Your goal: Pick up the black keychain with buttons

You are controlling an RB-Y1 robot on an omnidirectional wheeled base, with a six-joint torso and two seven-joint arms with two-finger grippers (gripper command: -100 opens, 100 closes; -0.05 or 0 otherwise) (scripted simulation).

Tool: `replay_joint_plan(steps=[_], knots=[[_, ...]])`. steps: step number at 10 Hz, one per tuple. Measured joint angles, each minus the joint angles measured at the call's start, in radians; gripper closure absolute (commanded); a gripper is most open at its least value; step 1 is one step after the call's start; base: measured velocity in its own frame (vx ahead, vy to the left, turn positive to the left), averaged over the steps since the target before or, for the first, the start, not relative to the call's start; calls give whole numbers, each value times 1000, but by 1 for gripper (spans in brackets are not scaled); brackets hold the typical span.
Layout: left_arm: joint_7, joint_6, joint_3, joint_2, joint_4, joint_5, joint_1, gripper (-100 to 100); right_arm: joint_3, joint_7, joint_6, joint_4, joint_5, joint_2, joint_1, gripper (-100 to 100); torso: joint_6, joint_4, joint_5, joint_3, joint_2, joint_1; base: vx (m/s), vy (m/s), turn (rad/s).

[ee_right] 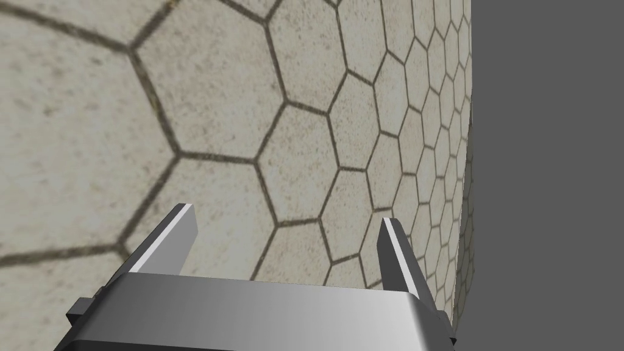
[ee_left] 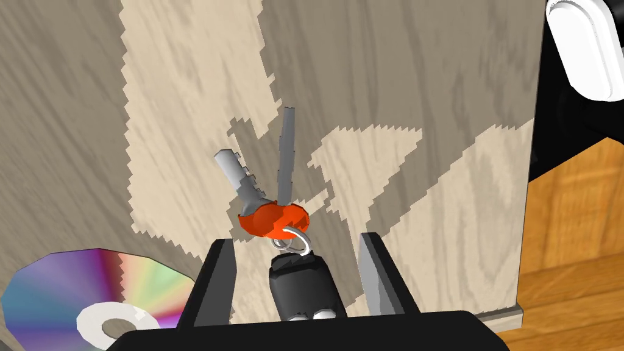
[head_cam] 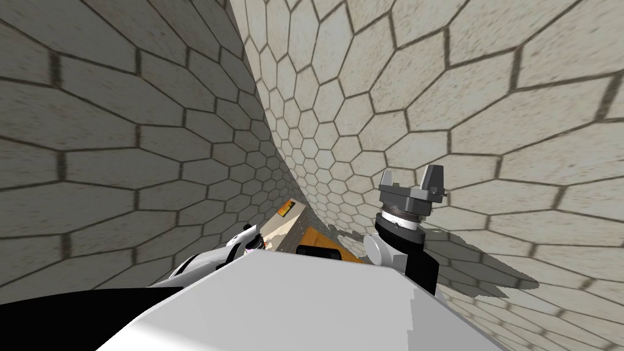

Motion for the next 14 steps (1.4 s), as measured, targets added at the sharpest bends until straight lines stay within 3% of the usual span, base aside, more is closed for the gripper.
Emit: replay_joint_plan(steps=[3, 4, 5, 6, 7, 8, 9, 14], knots=[[3, 0, 1, 1, 0, 1, 0, 100, 0, 0, 0, 0, 0, 0, 0, 0, 1, 0, 0, 0, 0, 0, 0, 0, 0], [2, 0, 1, 1, 0, 1, 0, 0, 0, 0, 0, 0, 0, 0, 0, 0, 1, 0, 0, 0, 0, 0, 0, 0, 0], [2, 0, 1, 1, 0, 1, 0, 100, 0, 0, 0, 0, 0, 0, 0, 0, 1, 0, 0, 0, 0, 0, -19, 25, -85], [9, 9, 0, -2, -20, 3, 14, 100, 0, 0, 0, 0, 0, 0, 0, 0, 1, 0, 1, 1, 1, 2, -32, 43, -175], [40, 50, -4, -15, -105, -2, 63, 100, 0, 0, 0, 0, 0, 0, 0, 0, 1, 0, 1, 1, 3, 3, -29, 45, -152], [60, 69, -5, -17, -136, 2, 81, 100, 0, 0, 0, 0, 0, 0, 0, 0, 1, 0, 1, 1, 2, 4, -35, 35, -152], [71, 73, -5, -16, -142, 9, 94, 100, 0, 0, 0, 0, 0, 0, 0, 0, 1, 0, 1, 1, 3, 3, -21, 23, -36], [126, 129, -10, -33, -277, 11, 167, 100, 0, 0, 0, 0, 0, 0, 0, 0, 1, 0, 1, 1, 1, 1, -9, 10, -57]])
